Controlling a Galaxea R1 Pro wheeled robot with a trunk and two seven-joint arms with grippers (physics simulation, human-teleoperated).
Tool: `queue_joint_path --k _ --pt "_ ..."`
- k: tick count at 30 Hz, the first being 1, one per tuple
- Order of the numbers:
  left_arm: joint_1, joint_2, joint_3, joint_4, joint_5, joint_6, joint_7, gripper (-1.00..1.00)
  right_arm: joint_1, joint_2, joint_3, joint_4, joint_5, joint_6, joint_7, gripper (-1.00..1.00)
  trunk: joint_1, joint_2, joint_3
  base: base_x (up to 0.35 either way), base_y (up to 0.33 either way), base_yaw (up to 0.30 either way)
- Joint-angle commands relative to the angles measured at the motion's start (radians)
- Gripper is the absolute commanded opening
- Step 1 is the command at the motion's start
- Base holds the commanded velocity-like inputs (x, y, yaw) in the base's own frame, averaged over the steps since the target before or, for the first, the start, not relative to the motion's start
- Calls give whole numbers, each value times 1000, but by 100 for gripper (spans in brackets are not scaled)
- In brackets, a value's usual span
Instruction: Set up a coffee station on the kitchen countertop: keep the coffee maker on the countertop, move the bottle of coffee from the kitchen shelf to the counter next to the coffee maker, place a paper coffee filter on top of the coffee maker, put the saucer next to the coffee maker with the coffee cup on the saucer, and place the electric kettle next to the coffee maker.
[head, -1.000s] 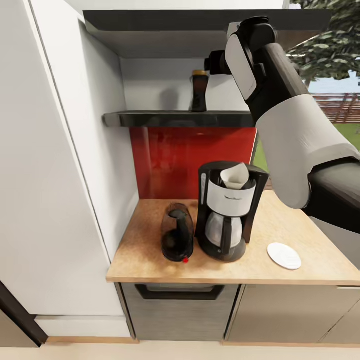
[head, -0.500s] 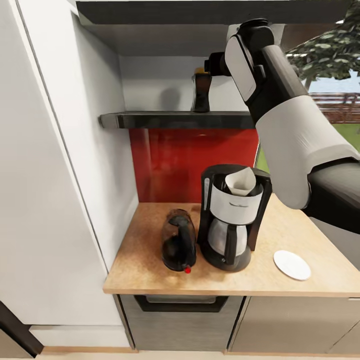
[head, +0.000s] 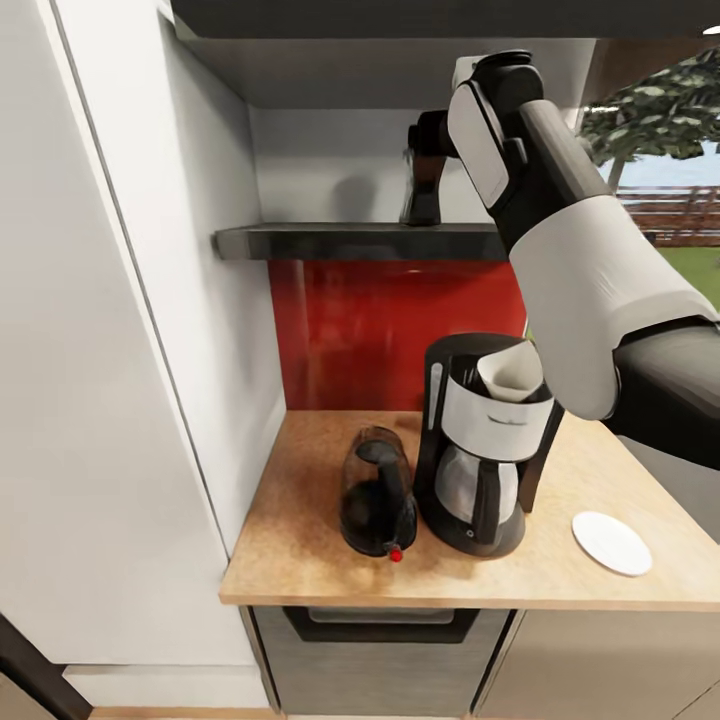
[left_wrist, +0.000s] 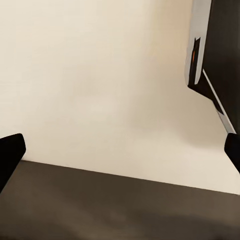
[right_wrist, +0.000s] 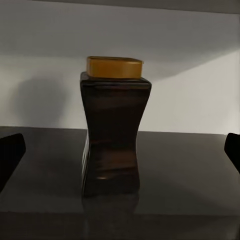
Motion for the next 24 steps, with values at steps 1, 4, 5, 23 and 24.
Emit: queue_joint_path --k 1,4,5,23,24 --pt "0 0 8 -1 -11 3 2 100 -1 0 2 0 -9 2 -9 100 1 -2 -2 91 80 0" --pt "0 0 9 -1 -11 3 2 100 -1 0 2 1 -9 0 -9 100 1 -2 -2 199 145 0" --pt "0 0 9 -1 -11 3 2 100 -1 0 2 1 -9 0 -9 100 1 -2 -2 265 142 0" --pt "0 0 9 -1 -11 5 1 100 36 0 2 3 -6 -28 -9 100 1 -2 -2 127 16 0" --pt "0 0 9 -1 -11 5 1 100 40 0 2 3 -6 -29 -9 100 1 -2 -2 72 0 0"
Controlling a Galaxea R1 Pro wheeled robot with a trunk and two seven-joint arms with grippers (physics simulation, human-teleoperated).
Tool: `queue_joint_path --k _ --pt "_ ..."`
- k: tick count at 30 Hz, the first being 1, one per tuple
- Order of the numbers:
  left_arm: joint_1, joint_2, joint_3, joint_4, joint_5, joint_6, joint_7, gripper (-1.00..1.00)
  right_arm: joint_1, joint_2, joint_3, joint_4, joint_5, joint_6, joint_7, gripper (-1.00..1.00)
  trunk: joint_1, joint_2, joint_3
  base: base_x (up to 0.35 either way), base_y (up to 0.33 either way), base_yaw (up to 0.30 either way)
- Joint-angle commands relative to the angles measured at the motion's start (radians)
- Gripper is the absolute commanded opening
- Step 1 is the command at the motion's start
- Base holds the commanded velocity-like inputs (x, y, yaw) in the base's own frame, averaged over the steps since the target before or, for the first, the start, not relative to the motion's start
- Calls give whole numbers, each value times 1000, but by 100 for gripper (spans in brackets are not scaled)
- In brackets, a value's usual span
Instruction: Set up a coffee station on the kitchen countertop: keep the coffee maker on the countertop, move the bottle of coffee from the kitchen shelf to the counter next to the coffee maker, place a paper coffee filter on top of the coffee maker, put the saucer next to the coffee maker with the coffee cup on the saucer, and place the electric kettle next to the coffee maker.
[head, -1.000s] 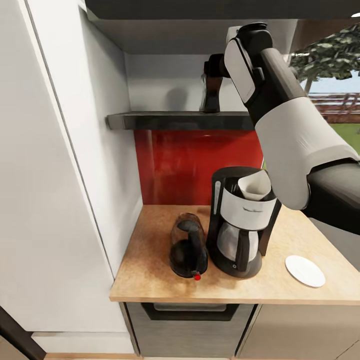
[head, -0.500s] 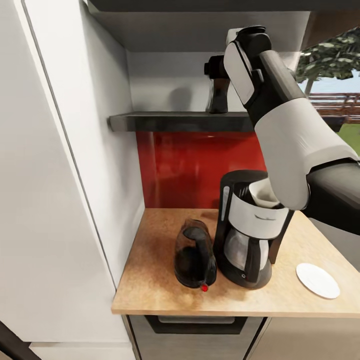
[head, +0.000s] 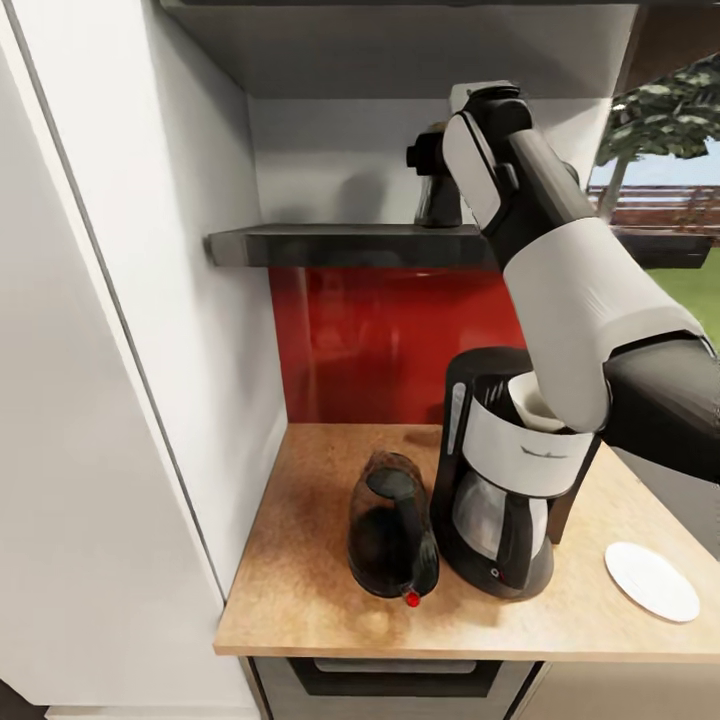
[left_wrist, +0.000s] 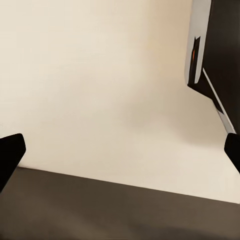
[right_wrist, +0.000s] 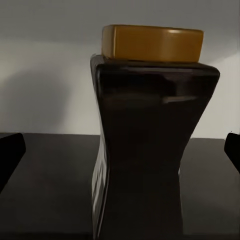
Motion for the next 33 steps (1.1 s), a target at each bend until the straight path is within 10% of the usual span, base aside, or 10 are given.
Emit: queue_joint_path --k 1,33 --pt "0 0 8 -1 -11 3 2 100 4 0 2 -1 -10 1 -9 100 1 -2 -2 46 0 0" --pt "0 0 7 12 -11 3 0 100 50 0 3 0 -8 -39 -11 100 1 -2 -2 56 -7 0"
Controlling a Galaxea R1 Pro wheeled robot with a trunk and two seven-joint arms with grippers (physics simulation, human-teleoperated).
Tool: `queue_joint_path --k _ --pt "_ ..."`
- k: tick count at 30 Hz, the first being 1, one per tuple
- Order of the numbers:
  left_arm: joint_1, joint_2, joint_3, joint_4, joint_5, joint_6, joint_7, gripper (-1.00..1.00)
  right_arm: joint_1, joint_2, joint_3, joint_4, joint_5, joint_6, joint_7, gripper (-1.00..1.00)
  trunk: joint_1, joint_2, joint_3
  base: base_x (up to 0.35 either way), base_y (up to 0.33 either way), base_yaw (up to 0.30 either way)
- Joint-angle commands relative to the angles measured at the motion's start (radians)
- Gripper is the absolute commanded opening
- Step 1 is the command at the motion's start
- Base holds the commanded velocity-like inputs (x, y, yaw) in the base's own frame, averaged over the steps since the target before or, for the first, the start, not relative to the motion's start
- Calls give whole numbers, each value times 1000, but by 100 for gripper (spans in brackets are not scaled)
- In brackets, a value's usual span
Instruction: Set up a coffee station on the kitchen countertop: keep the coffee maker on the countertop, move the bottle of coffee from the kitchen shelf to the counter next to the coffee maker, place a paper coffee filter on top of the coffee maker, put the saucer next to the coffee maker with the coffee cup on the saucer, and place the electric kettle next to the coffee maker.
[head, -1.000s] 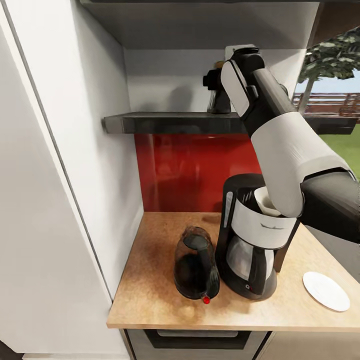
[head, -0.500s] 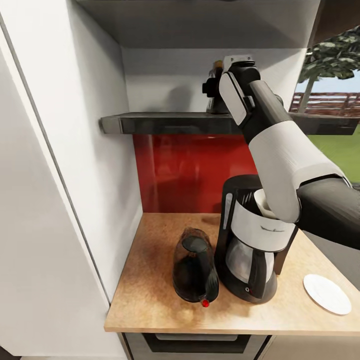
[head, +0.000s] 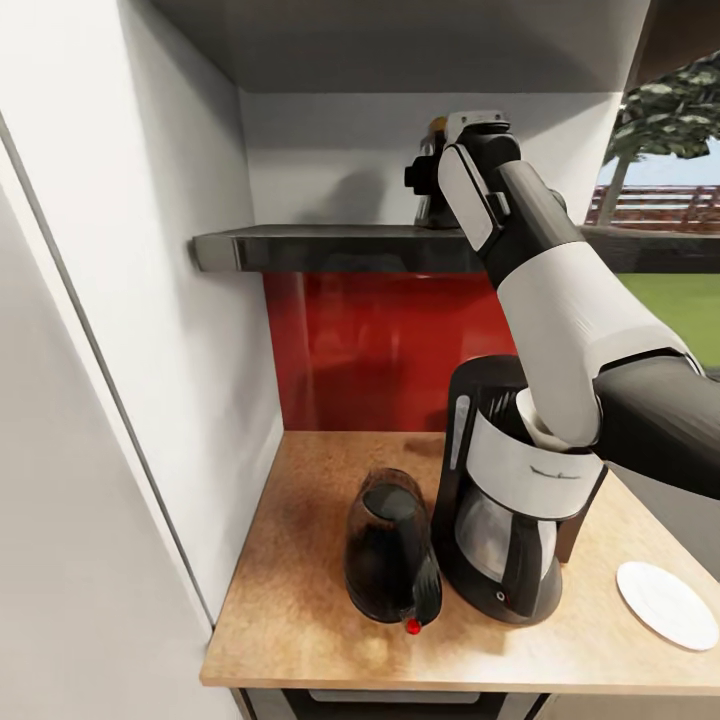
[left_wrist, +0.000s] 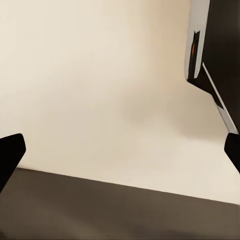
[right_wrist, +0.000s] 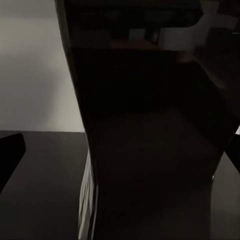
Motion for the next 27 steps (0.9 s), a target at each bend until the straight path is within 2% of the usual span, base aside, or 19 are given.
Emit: queue_joint_path --k 1,19,20,27 --pt "0 0 8 1 -11 3 2 100 -1 0 3 -1 -10 2 -9 100 1 -2 -2 7 0 0" --pt "0 0 8 2 -11 3 2 100 0 0 3 -2 -10 2 -9 100 1 -2 -2 17 0 0" --pt "0 0 8 2 -10 3 2 100 0 0 3 -2 -10 2 -9 -100 1 -2 -2 0 0 0" --pt "0 1 8 2 -10 3 2 100 1 0 3 -2 -10 2 -9 -100 1 -2 -2 0 0 0"
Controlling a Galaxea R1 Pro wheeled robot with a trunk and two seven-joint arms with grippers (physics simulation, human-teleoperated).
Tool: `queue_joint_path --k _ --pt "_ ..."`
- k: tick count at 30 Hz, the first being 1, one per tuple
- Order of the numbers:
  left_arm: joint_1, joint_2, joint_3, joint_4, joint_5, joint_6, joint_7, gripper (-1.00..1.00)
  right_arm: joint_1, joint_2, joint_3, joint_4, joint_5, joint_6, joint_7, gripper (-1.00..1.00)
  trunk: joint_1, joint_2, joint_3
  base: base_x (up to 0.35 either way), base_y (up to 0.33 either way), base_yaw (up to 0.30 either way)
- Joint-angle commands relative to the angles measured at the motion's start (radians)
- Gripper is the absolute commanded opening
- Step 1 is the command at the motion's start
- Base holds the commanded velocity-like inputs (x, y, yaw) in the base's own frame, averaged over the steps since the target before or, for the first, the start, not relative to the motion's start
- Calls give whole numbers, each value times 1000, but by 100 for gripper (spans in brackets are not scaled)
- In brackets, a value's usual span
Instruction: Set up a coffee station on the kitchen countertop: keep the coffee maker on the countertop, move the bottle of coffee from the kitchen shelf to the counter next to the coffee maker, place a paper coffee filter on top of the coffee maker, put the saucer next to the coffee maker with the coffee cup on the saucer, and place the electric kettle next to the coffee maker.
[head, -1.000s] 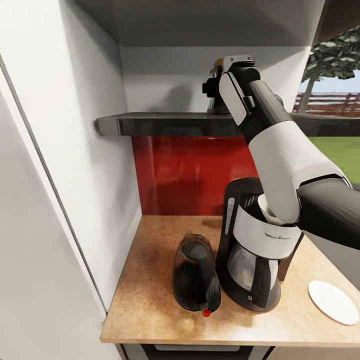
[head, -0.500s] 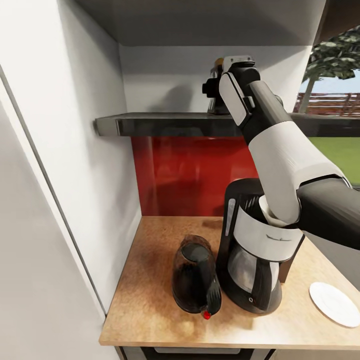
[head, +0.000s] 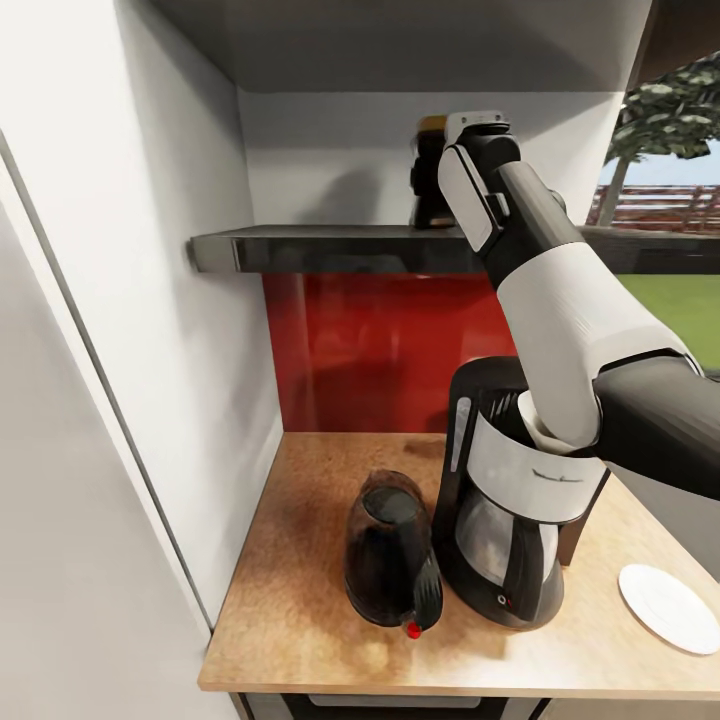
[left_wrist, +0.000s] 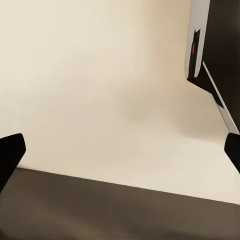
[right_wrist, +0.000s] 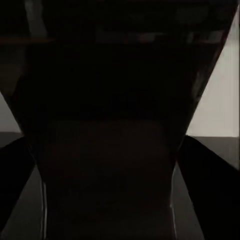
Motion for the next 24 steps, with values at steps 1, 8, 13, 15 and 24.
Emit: queue_joint_path --k 1,8,13,15,24 --pt "0 0 8 -1 -11 3 2 100 -1 0 2 0 -17 1 -9 -100 1 -2 -2 0 0 0" --pt "0 0 8 0 -11 3 2 100 2 0 2 -1 -17 1 -8 -100 1 -2 -2 0 0 0" --pt "0 3 10 -1 -10 3 2 100 3 0 2 -3 -17 1 -7 -100 1 -2 -2 0 0 0" --pt "0 4 10 -1 -10 3 4 100 3 0 2 -3 -18 1 -7 -100 1 -2 -2 0 0 0" --pt "0 4 9 -2 -10 3 8 100 9 0 2 -8 -19 1 -9 -100 1 -2 -2 0 -14 0"
